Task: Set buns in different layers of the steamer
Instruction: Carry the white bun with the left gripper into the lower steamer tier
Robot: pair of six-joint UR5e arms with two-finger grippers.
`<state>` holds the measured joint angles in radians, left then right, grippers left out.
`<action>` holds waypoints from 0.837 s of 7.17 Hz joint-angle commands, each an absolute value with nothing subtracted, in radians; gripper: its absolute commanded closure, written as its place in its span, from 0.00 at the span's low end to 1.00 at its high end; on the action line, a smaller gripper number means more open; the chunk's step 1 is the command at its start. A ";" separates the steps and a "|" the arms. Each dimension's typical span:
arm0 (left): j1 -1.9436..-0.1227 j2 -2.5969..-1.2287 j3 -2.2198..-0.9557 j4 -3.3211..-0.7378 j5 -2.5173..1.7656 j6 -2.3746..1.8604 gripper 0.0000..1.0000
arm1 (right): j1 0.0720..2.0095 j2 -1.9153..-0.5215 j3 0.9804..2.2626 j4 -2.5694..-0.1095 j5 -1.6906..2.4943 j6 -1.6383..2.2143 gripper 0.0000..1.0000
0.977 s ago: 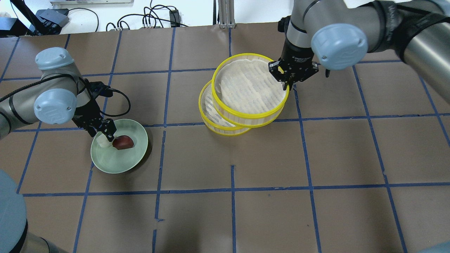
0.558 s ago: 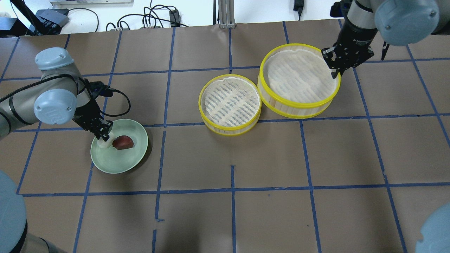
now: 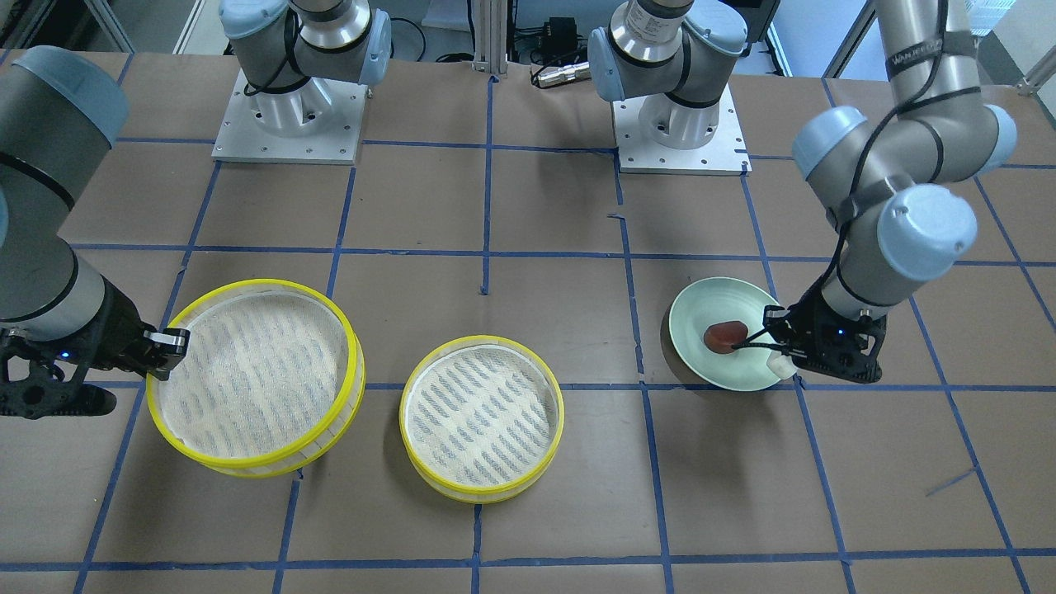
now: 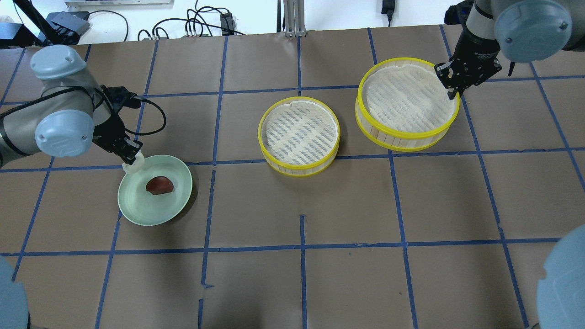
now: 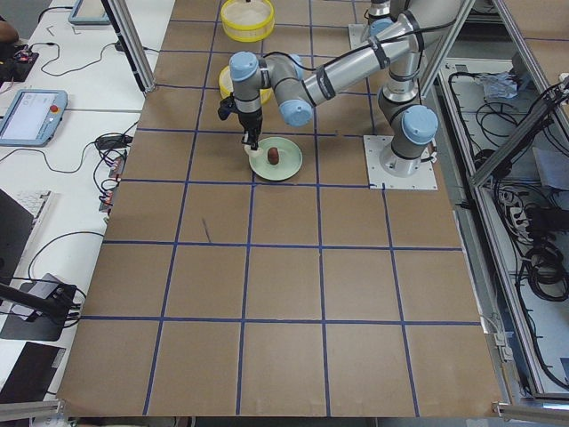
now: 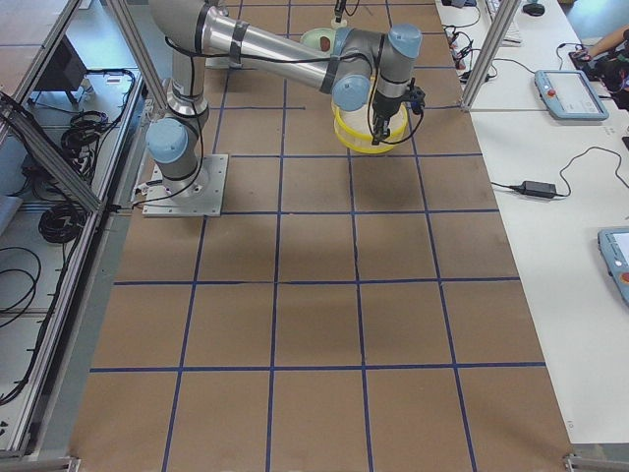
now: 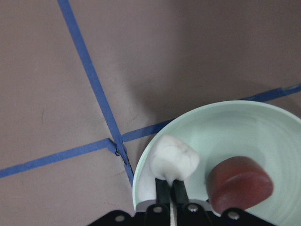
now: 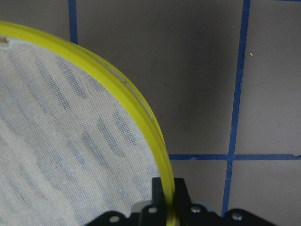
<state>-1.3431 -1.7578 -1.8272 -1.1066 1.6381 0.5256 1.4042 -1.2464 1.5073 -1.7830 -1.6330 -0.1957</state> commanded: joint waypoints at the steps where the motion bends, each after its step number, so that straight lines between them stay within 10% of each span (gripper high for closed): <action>1: -1.533 -1.719 -1.769 -1.120 1.509 0.183 0.99 | 1.404 -1.246 1.511 -1.784 -1.634 -0.195 0.99; 5: -1.814 -1.948 -1.662 -0.866 1.471 -0.268 0.96 | 1.404 -1.246 1.511 -1.784 -1.632 -0.193 0.98; 6: -1.842 -1.986 -1.654 -0.807 1.465 -0.343 0.79 | 1.404 -1.246 1.512 -1.783 -1.632 -0.193 0.98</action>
